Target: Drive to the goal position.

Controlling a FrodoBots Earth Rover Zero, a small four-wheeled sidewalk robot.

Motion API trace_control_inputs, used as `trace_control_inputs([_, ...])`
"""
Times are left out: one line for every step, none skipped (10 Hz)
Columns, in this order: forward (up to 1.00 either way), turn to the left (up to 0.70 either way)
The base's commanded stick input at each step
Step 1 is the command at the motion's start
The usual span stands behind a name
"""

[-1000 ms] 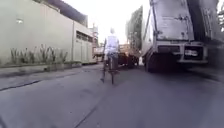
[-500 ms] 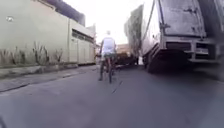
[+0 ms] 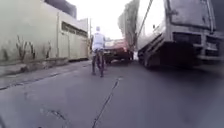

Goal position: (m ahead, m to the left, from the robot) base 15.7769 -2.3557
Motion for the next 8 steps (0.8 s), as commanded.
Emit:
trace_control_inputs([1.0, 0.05])
trace_control_inputs([1.0, 0.05])
trace_control_inputs([1.0, 0.05])
trace_control_inputs([1.0, -0.17])
trace_control_inputs([1.0, -0.35])
trace_control_inputs([1.0, -0.35])
trace_control_inputs([1.0, -0.35])
trace_control_inputs([1.0, -0.35])
